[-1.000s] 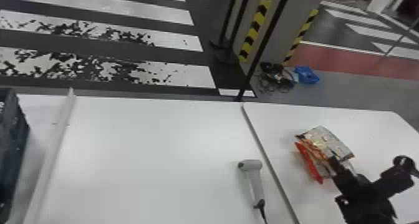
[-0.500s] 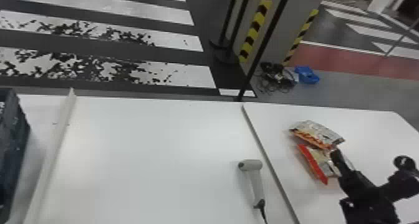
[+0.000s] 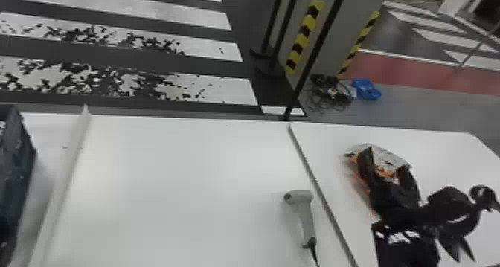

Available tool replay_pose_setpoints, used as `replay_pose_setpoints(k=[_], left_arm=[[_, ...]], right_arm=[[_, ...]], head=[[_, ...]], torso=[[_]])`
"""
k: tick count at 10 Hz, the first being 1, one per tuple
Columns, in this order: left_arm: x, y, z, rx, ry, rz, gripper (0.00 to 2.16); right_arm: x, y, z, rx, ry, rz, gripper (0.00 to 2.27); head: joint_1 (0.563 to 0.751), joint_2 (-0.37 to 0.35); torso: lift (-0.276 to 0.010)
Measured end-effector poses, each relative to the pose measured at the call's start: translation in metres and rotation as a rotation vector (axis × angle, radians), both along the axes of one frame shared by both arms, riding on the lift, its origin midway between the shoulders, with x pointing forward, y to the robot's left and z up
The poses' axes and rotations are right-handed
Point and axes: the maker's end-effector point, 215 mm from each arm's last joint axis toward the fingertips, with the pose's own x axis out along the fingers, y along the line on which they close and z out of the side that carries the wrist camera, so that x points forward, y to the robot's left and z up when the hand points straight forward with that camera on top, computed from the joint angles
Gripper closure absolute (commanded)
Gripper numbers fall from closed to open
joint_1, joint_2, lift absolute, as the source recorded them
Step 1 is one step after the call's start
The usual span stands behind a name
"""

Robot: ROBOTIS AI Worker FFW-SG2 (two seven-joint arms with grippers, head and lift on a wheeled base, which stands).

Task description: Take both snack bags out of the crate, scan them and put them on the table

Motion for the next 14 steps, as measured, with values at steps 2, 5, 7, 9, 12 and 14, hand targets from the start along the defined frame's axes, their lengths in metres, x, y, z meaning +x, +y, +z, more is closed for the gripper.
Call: replay_pose_setpoints(k=[2,5,7,9,12,14], left_arm=[[-0.002,0.000,0.002,0.000,-0.005,0.001,0.08],[-0.002,0.001,0.003,0.000,-0.006,0.003,0.07],[-0.003,-0.002,0.003,-0.005,-0.007,0.003,0.07],[-0.003,-0.007,0.005,-0.011,-0.017,-0.005,0.07],[-0.008,-0.036,0.013,-0.016,-0.047,-0.053,0.07],[-0.009,-0.055,0.018,-0.018,-0.061,-0.077,0.08]], right_arm=[[0.017,0.081,0.000,-0.088,-0.001,0.074,0.03],[0.009,0.183,0.001,-0.175,-0.039,0.185,0.03],[-0.009,0.228,-0.008,-0.182,-0.037,0.206,0.03],[-0.023,0.270,-0.025,-0.199,0.002,0.261,0.03],[-0.046,0.314,-0.060,-0.206,0.086,0.299,0.03],[-0.057,0.332,-0.075,-0.214,0.120,0.316,0.03]], head=[[0.695,-0.173],[0.695,-0.034],[0.695,0.014],[0.695,0.079],[0.695,0.114],[0.695,0.114]], torso=[[-0.092],[-0.092],[-0.092],[-0.092],[-0.092],[-0.092]])
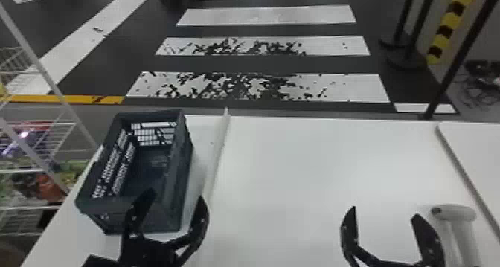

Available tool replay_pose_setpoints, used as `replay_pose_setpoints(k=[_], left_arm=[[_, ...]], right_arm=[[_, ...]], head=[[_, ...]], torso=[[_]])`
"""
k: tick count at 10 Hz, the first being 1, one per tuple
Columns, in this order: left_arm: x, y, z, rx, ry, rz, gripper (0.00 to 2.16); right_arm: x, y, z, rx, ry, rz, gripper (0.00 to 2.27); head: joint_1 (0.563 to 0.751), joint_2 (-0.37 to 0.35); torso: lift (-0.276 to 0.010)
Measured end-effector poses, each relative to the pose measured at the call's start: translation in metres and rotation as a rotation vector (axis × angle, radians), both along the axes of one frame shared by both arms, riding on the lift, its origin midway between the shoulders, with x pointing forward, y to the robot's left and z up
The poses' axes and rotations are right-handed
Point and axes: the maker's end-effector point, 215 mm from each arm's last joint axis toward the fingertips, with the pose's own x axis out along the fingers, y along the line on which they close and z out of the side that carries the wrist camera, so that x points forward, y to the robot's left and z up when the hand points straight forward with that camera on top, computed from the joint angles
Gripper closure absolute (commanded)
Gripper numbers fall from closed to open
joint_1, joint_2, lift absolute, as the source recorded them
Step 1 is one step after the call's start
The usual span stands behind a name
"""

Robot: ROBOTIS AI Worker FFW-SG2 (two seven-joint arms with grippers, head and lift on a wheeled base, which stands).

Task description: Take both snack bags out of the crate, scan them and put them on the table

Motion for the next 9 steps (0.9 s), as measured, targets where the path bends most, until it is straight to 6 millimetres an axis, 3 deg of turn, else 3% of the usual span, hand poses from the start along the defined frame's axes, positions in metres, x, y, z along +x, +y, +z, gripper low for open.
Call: replay_pose_setpoints(k=[5,9], left_arm=[[-0.004,-0.007,0.003,0.007,0.006,-0.004,0.08],[-0.005,-0.010,-0.001,0.014,0.025,-0.001,0.08]], right_arm=[[-0.003,-0.022,-0.020,-0.035,0.063,-0.070,0.03],[-0.003,-0.029,-0.018,-0.021,0.057,-0.091,0.03]], head=[[0.695,0.079],[0.695,0.057]], torso=[[-0.092],[-0.092]])
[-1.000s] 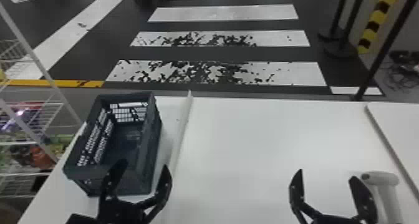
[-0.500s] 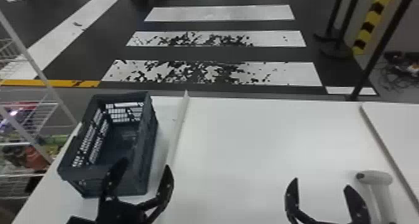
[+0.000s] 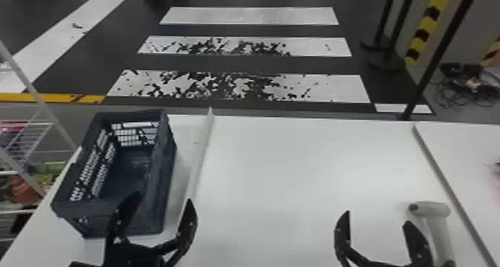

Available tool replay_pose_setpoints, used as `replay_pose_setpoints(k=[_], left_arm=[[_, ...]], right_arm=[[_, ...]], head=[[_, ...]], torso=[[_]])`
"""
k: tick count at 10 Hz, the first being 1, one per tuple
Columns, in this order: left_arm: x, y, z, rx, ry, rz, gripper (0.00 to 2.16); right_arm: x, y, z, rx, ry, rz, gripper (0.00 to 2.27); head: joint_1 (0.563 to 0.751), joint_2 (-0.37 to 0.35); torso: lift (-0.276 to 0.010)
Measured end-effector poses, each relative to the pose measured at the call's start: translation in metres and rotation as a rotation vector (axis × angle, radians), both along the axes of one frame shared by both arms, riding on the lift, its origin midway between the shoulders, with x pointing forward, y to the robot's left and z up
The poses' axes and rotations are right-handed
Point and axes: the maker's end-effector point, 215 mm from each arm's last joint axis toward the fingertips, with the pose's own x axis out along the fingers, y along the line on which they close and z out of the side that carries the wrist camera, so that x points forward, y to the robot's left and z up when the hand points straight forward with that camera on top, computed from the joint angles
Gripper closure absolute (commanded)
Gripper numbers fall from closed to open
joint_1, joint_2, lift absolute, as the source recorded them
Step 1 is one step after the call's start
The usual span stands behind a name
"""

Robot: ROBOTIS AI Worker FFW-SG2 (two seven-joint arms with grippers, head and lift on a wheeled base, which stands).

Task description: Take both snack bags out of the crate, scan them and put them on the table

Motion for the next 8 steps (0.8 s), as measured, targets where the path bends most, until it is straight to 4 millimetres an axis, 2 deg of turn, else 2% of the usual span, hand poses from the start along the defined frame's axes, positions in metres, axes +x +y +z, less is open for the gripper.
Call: replay_pose_setpoints(k=[4,8], left_arm=[[0.0009,-0.0007,-0.0036,0.007,0.015,0.002,0.08],[0.0023,-0.0007,-0.0066,0.010,0.024,0.003,0.08]], right_arm=[[0.0004,-0.0018,0.0074,0.021,-0.025,-0.007,0.03],[0.0022,-0.0028,0.0053,0.025,-0.021,-0.009,0.03]], head=[[0.695,0.052],[0.695,0.050]], torso=[[-0.092],[-0.092]])
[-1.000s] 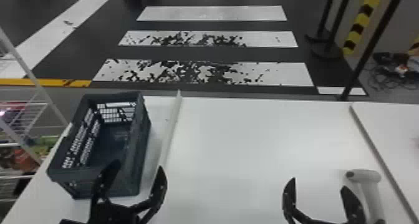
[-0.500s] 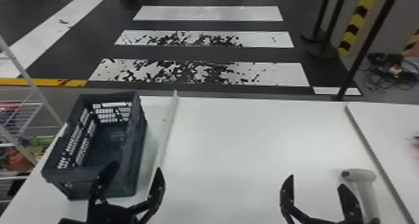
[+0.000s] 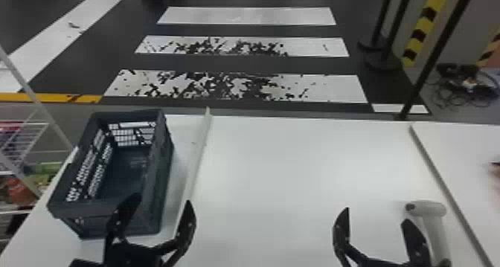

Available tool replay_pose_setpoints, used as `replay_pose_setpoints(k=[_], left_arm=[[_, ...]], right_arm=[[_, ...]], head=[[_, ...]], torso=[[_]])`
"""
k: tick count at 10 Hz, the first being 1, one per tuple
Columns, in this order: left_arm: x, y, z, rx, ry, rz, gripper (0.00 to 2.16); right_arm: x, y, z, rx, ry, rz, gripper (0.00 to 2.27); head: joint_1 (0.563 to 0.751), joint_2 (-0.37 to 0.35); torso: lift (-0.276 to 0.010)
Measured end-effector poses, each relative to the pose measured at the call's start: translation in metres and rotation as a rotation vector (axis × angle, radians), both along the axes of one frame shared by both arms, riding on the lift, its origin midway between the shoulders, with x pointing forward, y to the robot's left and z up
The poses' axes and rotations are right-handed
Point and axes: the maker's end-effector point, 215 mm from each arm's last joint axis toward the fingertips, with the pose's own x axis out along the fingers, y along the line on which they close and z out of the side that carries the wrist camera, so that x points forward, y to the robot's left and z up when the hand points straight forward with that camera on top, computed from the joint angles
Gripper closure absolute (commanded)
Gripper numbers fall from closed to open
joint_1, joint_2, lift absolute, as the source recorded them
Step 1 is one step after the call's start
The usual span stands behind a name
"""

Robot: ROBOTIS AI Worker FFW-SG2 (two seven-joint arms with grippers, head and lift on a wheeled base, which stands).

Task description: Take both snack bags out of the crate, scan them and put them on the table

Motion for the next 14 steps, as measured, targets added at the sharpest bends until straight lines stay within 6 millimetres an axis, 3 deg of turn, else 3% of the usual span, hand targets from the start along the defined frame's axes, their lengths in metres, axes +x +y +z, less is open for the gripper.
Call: replay_pose_setpoints(k=[14], left_arm=[[0.0056,-0.0002,-0.0060,-0.006,0.007,0.002,0.08]], right_arm=[[0.0006,0.0042,-0.0009,0.006,0.003,0.004,0.04]], head=[[0.695,0.056]], torso=[[-0.092]])
